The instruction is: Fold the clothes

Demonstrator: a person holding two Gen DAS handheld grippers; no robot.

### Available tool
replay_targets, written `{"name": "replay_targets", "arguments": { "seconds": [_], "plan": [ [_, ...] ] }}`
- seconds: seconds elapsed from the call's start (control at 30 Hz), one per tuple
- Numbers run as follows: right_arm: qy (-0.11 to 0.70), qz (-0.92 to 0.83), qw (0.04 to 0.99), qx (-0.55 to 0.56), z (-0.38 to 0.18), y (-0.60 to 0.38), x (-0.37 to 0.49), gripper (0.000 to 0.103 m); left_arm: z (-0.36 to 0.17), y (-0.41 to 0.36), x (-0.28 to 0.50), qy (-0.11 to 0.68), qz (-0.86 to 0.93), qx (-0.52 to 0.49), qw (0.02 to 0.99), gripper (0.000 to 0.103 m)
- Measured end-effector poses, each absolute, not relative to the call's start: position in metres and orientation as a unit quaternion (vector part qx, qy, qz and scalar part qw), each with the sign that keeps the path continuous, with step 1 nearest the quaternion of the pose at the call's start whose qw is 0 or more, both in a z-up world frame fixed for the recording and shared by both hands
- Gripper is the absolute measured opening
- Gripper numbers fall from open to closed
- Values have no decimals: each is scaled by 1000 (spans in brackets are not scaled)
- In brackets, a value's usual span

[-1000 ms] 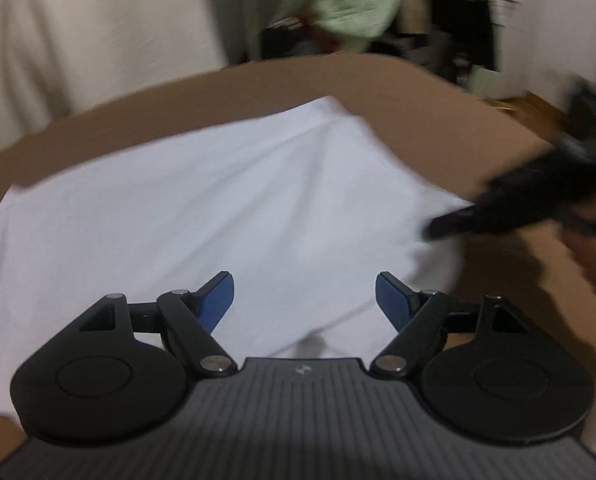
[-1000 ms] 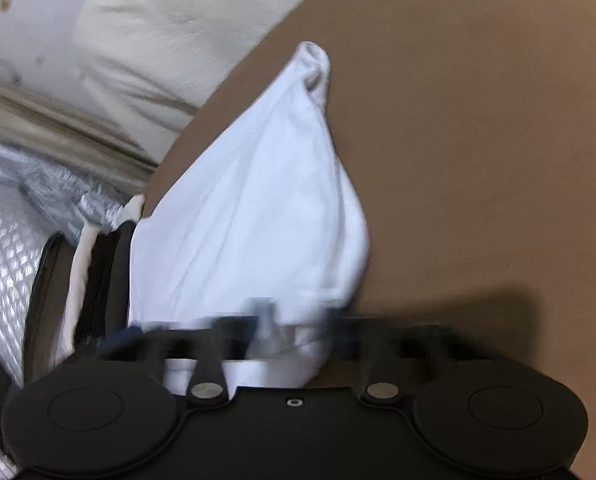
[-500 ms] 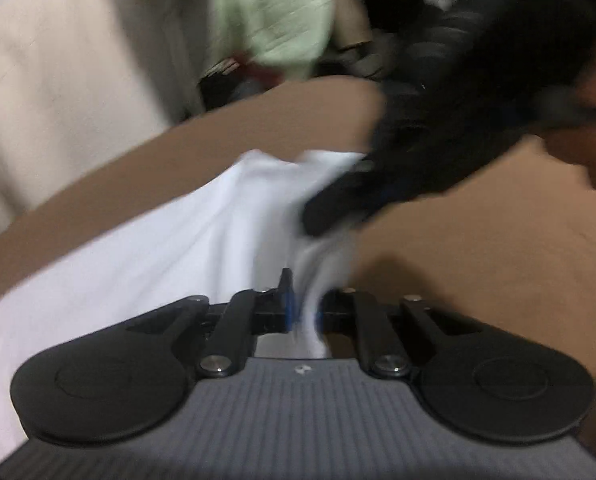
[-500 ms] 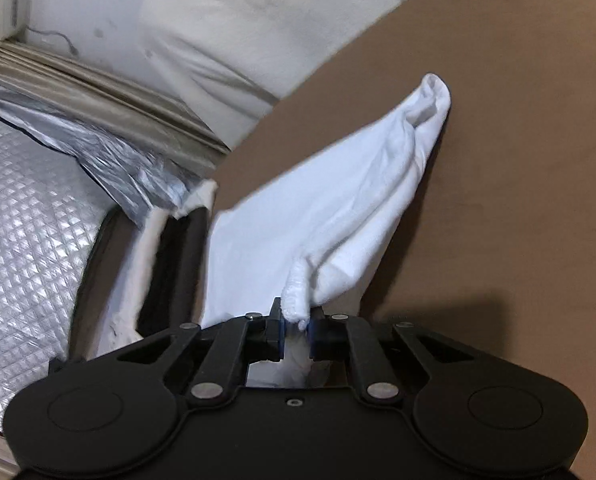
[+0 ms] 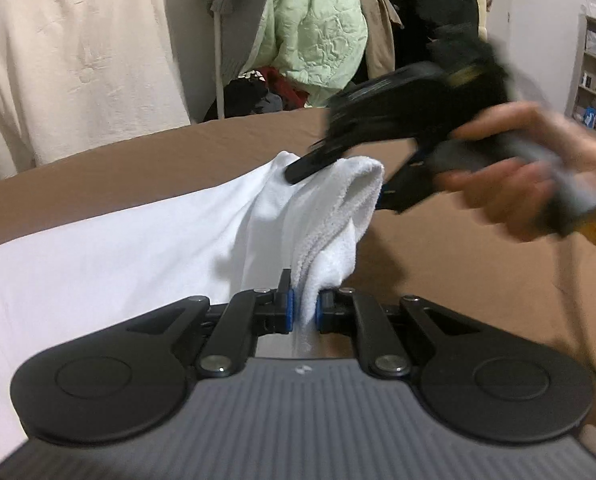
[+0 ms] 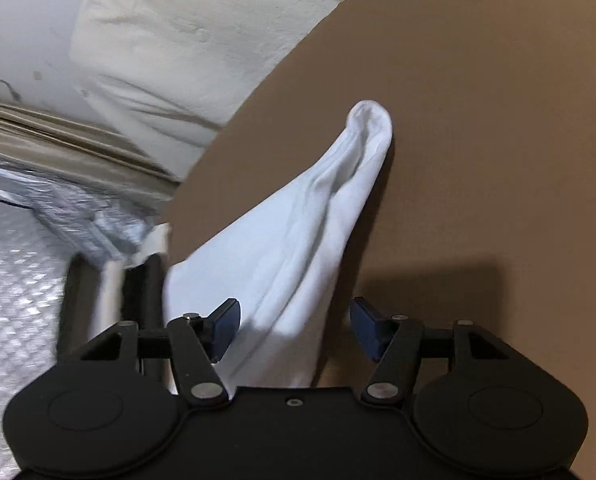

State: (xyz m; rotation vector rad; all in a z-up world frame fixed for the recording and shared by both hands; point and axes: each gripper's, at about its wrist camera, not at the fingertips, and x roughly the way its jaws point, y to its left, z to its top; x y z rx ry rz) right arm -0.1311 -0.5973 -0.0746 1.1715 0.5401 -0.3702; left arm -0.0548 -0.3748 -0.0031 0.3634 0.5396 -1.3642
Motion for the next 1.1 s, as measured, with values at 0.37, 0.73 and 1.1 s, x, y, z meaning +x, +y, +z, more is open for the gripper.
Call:
{"name": "replay_targets", "arguments": {
  "seconds": [0.37, 0.73, 1.1],
  "plan": [
    [298, -176, 895, 283, 1, -561, -19, 19, 28, -342, -22, 220, -561, 98, 792, 8],
    [382, -102, 914, 93, 49, -458, 149, 19, 30, -266, 53, 257, -381, 43, 887, 8],
    [359, -38, 927, 98, -6, -430, 186, 25, -36, -210, 113, 381, -279, -174, 864, 7]
  ]
}}
